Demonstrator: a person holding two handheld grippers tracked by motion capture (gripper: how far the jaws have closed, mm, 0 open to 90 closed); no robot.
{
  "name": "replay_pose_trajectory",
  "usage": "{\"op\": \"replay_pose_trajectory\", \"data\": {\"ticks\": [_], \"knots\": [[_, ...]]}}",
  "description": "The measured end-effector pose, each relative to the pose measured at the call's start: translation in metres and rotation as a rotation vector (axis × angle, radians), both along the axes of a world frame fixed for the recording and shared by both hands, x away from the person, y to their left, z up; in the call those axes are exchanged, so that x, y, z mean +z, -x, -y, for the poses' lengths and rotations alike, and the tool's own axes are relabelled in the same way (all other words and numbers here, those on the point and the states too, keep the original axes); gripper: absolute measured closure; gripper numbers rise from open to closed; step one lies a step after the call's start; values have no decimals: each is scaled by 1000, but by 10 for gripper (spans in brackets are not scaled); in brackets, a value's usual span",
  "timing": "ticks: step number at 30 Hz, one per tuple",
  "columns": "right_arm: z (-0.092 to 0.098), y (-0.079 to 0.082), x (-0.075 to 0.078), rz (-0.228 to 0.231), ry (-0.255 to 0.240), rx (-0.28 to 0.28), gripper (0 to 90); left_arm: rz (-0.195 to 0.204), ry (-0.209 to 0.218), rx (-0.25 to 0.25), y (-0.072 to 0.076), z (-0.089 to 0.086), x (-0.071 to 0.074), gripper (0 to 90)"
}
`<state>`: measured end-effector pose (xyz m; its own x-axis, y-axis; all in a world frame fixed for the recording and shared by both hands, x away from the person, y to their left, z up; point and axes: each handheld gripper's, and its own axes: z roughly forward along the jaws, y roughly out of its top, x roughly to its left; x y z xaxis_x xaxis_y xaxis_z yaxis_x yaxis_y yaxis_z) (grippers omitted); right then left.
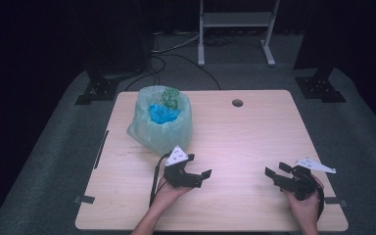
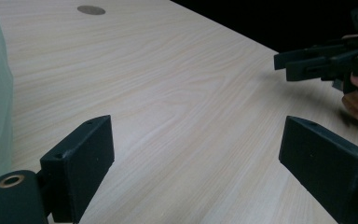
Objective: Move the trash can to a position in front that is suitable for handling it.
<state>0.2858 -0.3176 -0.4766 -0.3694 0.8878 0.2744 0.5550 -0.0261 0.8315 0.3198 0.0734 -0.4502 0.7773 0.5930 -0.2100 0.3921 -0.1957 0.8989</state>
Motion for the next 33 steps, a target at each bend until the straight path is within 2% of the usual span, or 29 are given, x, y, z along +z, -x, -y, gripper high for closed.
{"op": "replay_pose_trajectory", "data": {"ticks": [3, 11, 17, 33], "knots": [[-1, -1, -1, -3, 4, 6, 280, 11, -2, 1, 1, 0, 4, 91], [-2, 0, 0, 1, 10, 10, 280, 8, 11, 19, 1, -5, 11, 91], [-4, 2, 1, 9, 14, 3, 280, 26, 25, 35, 2, -12, 23, 92], [-8, 2, 1, 10, 22, 9, 280, 61, 54, 161, 0, -48, 54, 92]]}}
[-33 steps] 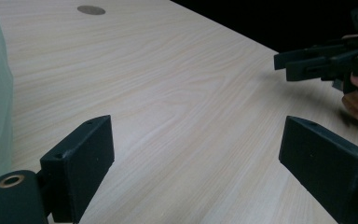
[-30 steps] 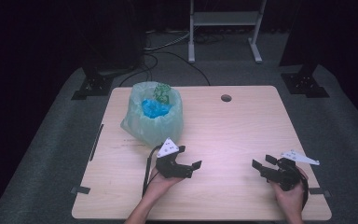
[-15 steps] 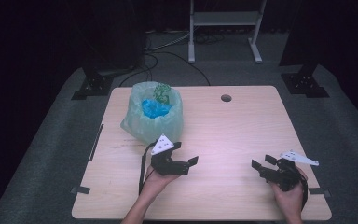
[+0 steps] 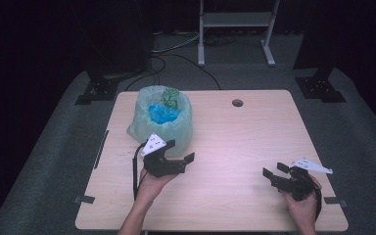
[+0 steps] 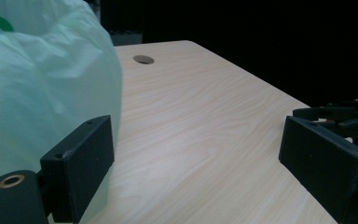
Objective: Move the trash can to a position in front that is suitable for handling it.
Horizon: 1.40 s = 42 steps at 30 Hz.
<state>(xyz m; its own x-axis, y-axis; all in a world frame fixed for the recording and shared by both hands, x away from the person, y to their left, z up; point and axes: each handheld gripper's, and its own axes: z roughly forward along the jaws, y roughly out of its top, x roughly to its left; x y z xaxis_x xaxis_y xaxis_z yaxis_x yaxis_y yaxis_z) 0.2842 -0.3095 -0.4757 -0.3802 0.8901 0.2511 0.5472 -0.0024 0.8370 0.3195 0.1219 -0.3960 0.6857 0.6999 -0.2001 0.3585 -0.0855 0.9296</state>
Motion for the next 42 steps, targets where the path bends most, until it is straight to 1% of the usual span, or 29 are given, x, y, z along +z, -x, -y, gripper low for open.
{"op": "replay_pose_trajectory", "data": {"ticks": [11, 15, 16, 18, 23, 26, 27, 29, 33, 36, 39, 42], "knots": [[-2, -1, -1, -5, 0, 4, 279, 20, 24, 68, -1, -21, 15, 92], [-3, -1, -1, -6, 1, 3, 279, 25, 22, 83, -2, -26, 18, 92], [-3, -1, -1, -7, -1, 2, 279, 27, 22, 101, -2, -29, 21, 91], [-3, -2, -1, -7, -2, 1, 279, 30, 18, 115, -3, -32, 24, 92], [-1, -2, -1, -2, -2, -5, 279, 30, 36, 139, -8, -42, 31, 91], [-1, -2, -1, -4, -5, -8, 279, 34, 34, 165, -12, -48, 33, 91], [-1, -2, -1, -3, -4, -9, 279, 33, 42, 177, -13, -51, 34, 91], [-1, -2, -1, -4, -4, -9, 279, 34, 40, 182, -14, -52, 35, 91], [-3, -3, -1, -7, 0, -5, 279, 43, 29, 230, -21, -61, 42, 92], [-4, -3, -1, -4, 2, -2, 279, 42, 13, 271, -31, -66, 46, 91], [-3, -2, 0, 2, 4, -1, 280, 31, 1, 314, -44, -71, 48, 92], [-2, -2, 0, -1, -1, -3, 280, 14, -3, 344, -56, -74, 48, 91]]}}
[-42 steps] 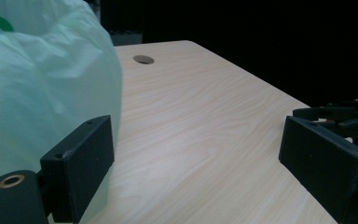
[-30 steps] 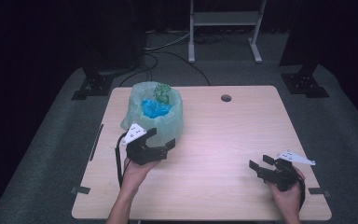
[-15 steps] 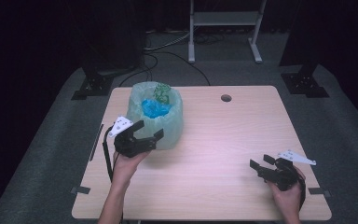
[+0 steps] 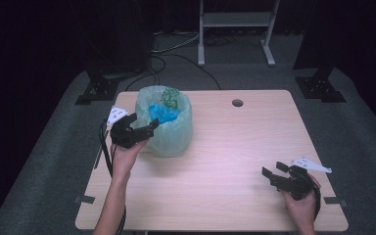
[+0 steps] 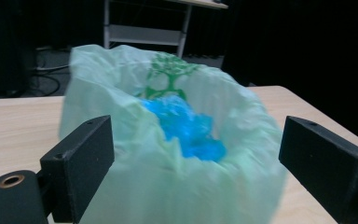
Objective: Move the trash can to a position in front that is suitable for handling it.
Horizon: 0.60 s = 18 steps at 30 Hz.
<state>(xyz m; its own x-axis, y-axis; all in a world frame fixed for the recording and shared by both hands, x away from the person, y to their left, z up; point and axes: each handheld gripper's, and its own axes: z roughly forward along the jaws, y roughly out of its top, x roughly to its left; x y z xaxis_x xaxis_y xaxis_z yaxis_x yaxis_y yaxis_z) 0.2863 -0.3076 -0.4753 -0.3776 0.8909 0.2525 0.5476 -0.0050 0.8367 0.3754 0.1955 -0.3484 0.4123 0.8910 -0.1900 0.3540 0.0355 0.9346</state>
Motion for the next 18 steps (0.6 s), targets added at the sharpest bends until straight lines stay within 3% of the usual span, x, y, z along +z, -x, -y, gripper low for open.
{"op": "replay_pose_trajectory", "data": {"ticks": [12, 18], "knots": [[0, 0, 1, 3, 1, 6, 280, -83, 6, 82, -32, -8, -10, 92], [-1, 0, 0, 3, 3, 11, 280, -116, 4, 74, -39, -11, -20, 138]]}}
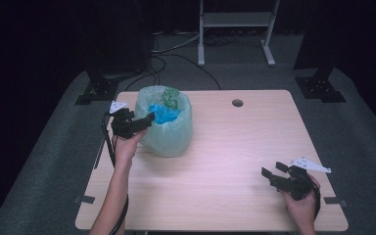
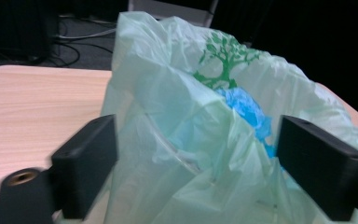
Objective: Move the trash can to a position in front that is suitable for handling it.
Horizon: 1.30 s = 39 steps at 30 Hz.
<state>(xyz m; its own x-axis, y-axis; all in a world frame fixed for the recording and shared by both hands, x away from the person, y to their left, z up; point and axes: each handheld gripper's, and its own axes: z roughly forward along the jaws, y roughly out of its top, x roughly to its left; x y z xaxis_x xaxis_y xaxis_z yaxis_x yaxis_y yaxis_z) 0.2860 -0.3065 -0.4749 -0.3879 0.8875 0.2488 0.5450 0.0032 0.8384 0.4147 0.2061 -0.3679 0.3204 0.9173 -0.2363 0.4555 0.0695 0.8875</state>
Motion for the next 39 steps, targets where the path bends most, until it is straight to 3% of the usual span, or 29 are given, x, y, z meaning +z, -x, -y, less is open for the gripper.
{"op": "replay_pose_trajectory", "data": {"ticks": [2, 6, 12, 39], "knots": [[0, 0, 0, 0, -1, 0, 279, -7, -1, -9, -1, 0, -2, 146], [-1, 0, 0, 1, -1, 0, 280, -21, -7, -39, -1, 1, -5, 247], [-2, 1, 0, 1, 3, 2, 280, -24, -11, -39, 0, 1, -4, 314], [-4, -1, -4, -18, 7, -3, 280, 0, -6, -155, 41, 14, -7, 324]]}}
